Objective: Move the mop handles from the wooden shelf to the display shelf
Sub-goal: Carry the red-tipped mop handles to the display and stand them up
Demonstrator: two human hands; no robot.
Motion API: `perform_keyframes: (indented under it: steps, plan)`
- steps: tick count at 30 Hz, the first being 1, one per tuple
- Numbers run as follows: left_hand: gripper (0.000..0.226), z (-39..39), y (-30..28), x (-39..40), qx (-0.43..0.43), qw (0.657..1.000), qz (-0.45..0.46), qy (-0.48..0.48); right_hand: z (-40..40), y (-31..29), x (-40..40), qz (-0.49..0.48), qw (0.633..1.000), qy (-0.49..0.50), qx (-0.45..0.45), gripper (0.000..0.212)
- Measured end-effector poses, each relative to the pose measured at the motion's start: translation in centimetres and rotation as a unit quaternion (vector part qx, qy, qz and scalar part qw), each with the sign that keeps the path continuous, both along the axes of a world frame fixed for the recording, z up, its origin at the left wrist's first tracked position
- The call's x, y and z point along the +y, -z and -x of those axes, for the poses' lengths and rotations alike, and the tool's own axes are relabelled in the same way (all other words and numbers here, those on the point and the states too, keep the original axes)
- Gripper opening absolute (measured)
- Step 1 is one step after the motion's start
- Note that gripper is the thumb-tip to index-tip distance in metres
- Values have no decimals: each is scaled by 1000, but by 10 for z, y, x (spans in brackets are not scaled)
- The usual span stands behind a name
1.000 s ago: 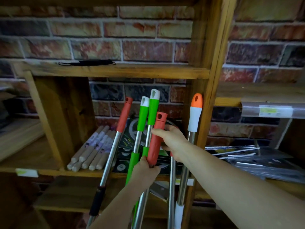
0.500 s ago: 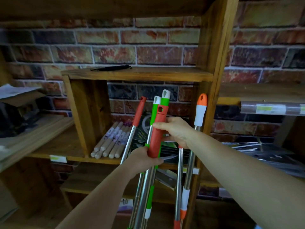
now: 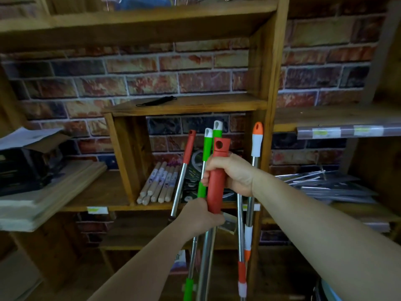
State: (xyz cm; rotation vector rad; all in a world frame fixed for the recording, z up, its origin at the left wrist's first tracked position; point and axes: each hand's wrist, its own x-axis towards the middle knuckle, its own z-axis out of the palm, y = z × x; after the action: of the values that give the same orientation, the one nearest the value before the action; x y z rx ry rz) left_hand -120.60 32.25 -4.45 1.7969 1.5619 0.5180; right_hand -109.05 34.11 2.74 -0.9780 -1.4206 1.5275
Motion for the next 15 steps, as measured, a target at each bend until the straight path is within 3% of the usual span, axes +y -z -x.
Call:
perform_keyframes:
  steps: [15]
  plan:
    - [23,-5,-9,-85,-20,999,-13,-48,-7,-5,-83,-11,996,-57,74,24]
